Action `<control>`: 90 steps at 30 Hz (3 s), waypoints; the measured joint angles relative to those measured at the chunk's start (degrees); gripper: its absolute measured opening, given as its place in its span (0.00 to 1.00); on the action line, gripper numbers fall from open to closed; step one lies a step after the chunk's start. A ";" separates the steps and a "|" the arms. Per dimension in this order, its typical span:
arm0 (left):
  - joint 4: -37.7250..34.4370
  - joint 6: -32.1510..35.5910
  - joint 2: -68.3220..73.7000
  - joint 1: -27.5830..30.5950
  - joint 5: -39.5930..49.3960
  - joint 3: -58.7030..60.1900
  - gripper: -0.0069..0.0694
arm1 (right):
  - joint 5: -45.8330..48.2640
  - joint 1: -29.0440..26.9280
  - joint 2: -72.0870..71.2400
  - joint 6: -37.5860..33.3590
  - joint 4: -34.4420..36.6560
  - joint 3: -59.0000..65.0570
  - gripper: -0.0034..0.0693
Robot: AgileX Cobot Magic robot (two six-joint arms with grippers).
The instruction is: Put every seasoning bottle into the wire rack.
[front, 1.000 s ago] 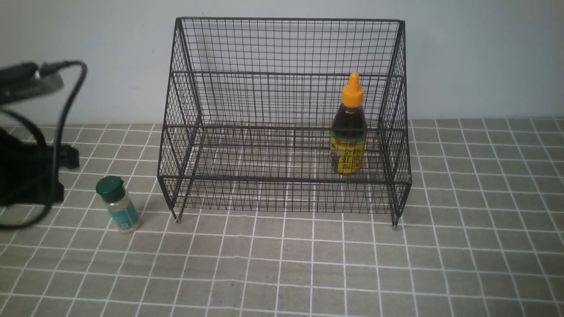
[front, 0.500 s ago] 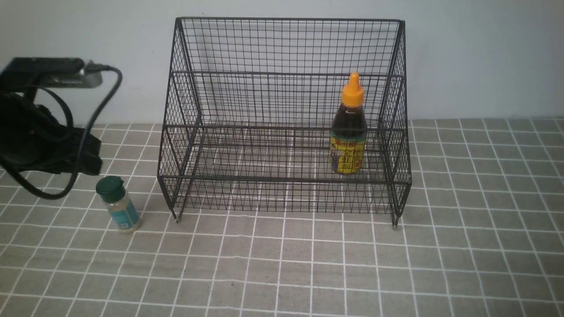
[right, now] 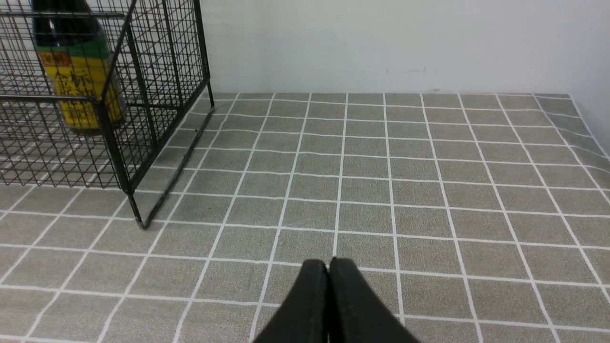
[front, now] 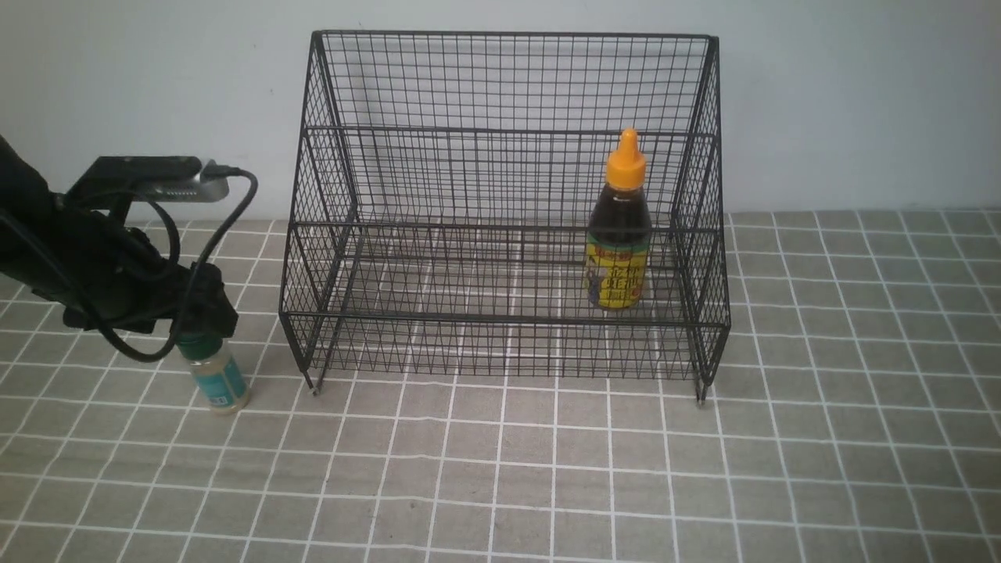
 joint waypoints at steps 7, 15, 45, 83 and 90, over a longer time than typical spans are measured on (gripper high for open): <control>-0.20 -0.06 2.99 0.00 -0.89 0.00 0.74 | 0.00 0.00 0.00 0.03 0.00 0.00 0.03; 0.18 -1.28 0.88 0.00 3.61 -1.13 0.52 | 0.00 0.00 0.00 0.03 0.00 0.00 0.03; 9.40 -9.09 -3.14 -23.95 7.90 -15.86 0.52 | 0.00 0.00 0.00 0.03 0.00 0.00 0.03; 19.68 -26.09 -30.94 -24.35 19.86 -23.94 0.09 | 0.00 0.00 0.00 0.49 0.00 0.00 0.03; 18.98 -30.06 -59.77 -24.35 5.09 -1.99 0.08 | 0.00 0.00 0.00 0.49 0.00 0.00 0.03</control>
